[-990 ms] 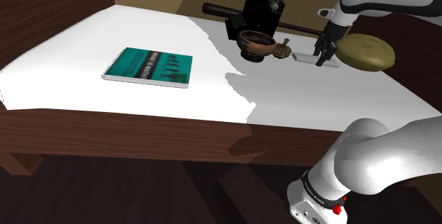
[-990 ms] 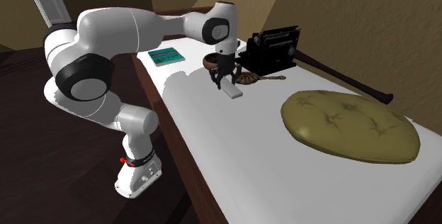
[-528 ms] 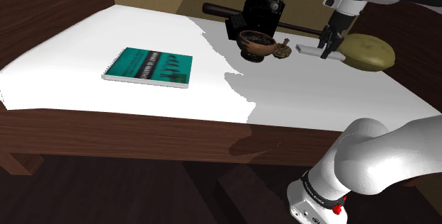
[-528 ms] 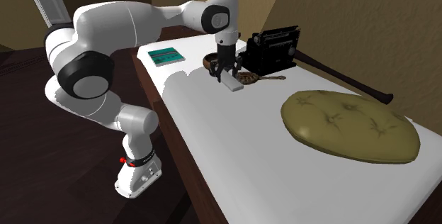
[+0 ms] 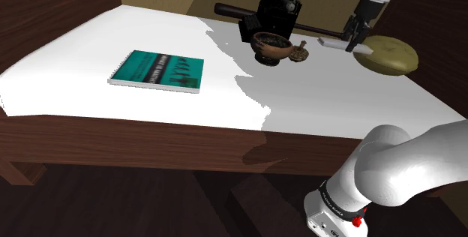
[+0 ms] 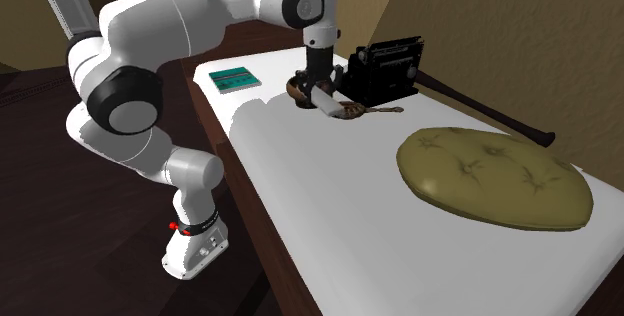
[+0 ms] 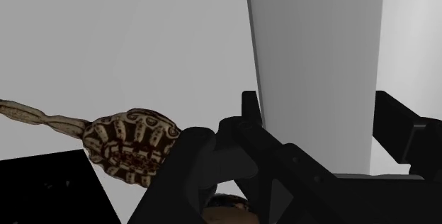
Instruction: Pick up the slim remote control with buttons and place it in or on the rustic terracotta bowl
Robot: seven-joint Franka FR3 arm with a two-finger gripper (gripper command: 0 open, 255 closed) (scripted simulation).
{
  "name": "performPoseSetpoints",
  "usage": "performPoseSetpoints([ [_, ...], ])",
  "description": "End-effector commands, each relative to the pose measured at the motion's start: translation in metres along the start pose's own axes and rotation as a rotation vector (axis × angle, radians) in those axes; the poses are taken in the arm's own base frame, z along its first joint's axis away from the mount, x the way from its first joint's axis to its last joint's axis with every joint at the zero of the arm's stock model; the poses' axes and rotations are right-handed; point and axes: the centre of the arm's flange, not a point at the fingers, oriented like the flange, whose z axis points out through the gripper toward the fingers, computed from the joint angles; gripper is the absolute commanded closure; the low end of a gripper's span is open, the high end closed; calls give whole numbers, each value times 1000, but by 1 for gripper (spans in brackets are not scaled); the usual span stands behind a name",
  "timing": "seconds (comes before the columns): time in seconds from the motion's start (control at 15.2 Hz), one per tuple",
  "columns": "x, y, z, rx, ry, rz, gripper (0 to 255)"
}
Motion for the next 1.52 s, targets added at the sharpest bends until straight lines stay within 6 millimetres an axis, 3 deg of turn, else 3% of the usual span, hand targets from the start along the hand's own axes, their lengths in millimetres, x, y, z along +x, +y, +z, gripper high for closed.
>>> performPoseSetpoints([
  [0.0,0,0,-10,0,0,0,255],
  [0.2,0,0,-24,0,0,0,255],
  [1.45,245,54,-24,0,0,0,255],
])
